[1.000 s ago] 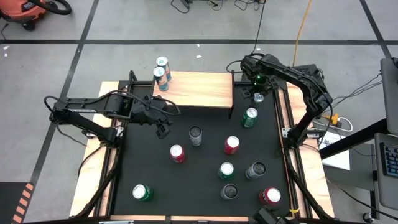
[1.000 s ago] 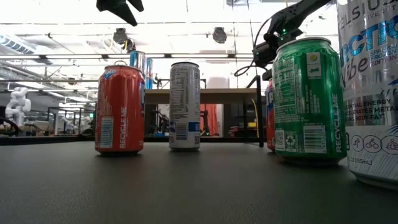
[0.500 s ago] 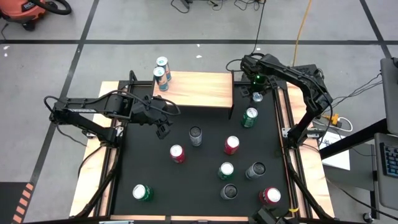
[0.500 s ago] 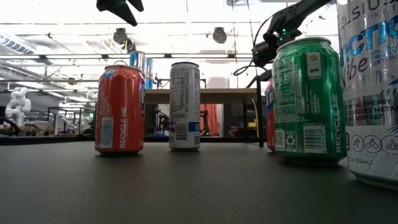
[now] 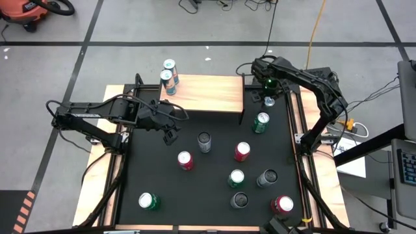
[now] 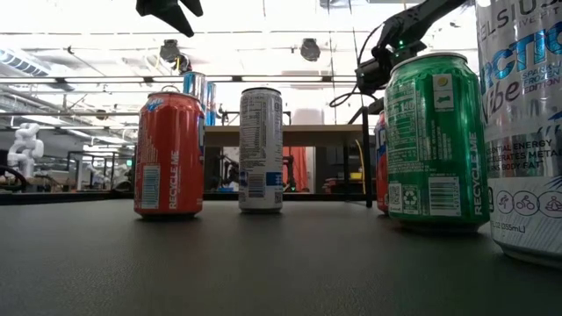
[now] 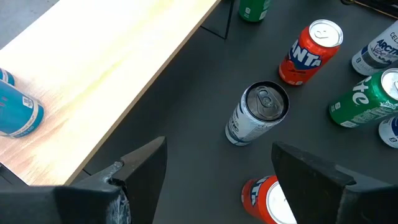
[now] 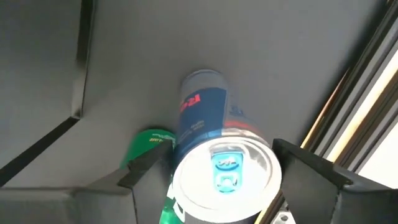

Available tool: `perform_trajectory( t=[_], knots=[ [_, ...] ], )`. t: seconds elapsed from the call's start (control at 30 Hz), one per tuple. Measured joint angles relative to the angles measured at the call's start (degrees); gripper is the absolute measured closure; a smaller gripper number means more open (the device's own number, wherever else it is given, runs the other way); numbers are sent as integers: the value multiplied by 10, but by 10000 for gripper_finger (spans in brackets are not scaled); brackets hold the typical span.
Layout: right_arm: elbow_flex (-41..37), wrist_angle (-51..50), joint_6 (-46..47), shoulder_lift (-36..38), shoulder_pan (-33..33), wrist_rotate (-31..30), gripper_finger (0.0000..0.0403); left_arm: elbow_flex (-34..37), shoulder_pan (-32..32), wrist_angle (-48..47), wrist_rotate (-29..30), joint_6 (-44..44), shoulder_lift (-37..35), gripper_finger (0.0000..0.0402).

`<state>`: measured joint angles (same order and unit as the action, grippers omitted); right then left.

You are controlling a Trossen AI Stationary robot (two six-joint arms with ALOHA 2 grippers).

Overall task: Place canned beverage on shelf
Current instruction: Put the blue soda can on the shelf

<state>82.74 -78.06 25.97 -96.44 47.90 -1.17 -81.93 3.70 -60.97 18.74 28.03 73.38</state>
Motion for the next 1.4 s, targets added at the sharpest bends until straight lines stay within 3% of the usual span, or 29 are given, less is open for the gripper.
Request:
perform_trajectory(
  t=[0.23,0.83,1.13,1.4],
  knots=[
    [-39,13,-7,1,0,17,151,0,0,0,0,0,0,114],
    [-40,13,-19,3,0,29,152,0,0,0,0,0,0,114],
    [-40,13,-22,3,0,40,191,0,0,0,0,1,0,114],
    [-40,11,-27,7,0,44,177,0,0,0,0,1,0,114]
  ],
)
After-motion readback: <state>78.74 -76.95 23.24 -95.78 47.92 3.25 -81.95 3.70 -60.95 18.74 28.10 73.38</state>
